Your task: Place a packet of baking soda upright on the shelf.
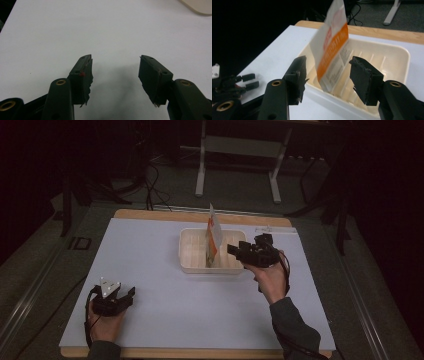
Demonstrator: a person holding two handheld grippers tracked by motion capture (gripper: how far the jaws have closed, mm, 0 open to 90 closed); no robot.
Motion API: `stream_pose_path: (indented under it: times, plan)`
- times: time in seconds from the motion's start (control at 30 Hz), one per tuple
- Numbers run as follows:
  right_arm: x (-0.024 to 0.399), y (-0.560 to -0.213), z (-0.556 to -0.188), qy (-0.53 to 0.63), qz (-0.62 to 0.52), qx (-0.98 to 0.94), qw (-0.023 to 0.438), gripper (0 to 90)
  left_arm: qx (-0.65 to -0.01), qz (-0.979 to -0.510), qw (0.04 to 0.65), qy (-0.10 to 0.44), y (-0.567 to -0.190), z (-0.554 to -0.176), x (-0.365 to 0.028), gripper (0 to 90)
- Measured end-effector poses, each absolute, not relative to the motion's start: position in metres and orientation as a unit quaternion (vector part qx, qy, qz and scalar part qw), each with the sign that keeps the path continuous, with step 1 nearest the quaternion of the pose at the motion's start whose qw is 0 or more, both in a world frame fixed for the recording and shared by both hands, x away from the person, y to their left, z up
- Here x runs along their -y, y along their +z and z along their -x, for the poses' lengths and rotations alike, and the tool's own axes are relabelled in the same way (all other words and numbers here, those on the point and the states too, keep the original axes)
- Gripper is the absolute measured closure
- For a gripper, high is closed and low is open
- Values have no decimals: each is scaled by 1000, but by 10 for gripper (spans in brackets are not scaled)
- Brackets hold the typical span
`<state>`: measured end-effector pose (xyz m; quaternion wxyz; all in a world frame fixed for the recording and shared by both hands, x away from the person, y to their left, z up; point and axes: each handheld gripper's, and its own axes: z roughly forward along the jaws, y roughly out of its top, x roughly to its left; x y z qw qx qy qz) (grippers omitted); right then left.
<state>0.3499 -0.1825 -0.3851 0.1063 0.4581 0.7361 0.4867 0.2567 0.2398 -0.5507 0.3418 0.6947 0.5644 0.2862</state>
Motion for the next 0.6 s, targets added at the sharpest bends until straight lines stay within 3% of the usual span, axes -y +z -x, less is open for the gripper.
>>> stream_pose_path:
  times: [0.23, 0.6]
  plan:
    - [195, -408, -340, 474, -462, -742, 102, 461, -565, -694, 341, 287, -551, -257, -240, 439]
    - [231, -482, -332, 417, -513, -741, 119, 476, -580, -685, 322, 300, -551, -258, -238, 402]
